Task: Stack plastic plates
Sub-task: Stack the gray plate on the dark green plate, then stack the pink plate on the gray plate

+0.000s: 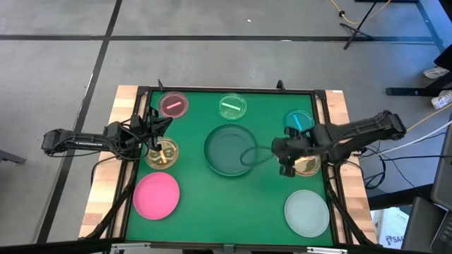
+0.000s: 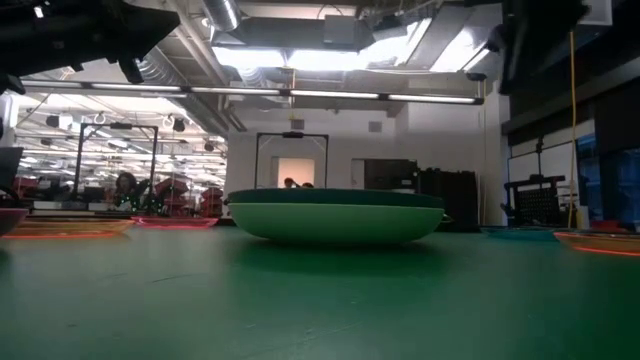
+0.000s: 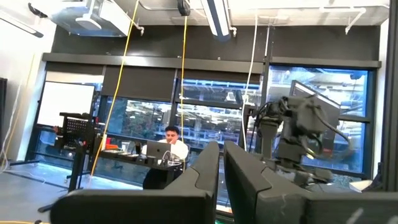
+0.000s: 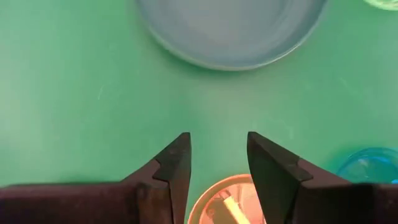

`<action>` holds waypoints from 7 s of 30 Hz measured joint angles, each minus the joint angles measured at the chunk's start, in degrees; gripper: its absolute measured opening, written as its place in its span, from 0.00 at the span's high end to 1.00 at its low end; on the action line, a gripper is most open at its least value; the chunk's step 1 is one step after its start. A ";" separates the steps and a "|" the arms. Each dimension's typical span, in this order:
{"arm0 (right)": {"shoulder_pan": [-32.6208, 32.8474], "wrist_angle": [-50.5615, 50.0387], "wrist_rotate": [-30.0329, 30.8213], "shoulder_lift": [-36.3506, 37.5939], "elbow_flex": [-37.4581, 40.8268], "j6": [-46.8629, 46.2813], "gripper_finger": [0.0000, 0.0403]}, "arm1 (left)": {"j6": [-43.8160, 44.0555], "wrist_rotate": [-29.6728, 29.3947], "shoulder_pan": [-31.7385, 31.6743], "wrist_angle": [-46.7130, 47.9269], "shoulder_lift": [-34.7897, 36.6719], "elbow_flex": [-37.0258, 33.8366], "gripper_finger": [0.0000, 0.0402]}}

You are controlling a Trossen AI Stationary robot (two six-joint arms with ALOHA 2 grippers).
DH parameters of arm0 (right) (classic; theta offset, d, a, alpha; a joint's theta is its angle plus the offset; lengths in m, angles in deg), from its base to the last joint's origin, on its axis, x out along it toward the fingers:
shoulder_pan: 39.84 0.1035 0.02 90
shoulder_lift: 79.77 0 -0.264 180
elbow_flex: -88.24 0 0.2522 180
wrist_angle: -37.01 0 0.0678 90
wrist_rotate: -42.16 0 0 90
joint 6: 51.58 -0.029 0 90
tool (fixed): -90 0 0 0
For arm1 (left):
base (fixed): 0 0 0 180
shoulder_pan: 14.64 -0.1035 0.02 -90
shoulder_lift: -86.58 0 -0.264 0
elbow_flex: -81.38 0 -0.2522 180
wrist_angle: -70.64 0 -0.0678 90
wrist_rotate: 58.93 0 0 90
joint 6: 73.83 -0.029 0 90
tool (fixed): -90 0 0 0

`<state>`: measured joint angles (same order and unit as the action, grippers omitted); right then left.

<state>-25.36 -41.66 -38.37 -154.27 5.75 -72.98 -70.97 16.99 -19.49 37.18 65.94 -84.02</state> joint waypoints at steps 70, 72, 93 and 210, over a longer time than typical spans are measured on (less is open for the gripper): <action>20.52 36.16 -20.56 -1.85 34.33 -14.34 0.99 | -1.57 -0.03 0.01 -0.02 0.01 0.01 0.96; 19.61 36.51 -20.60 -1.85 33.27 -14.39 0.99 | -1.58 -0.20 -0.01 0.00 -0.01 -0.01 0.96; -3.56 36.61 -12.88 -1.72 18.21 -4.84 0.99 | -1.59 -0.24 0.01 -0.02 0.00 0.01 0.96; 6.14 71.15 3.22 -5.26 28.74 17.33 0.64 | 25.08 2.58 27.49 76.86 -34.56 34.65 0.66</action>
<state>-19.22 29.49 -35.15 -159.53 34.49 -55.66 -45.90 19.57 8.00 114.04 31.38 -49.37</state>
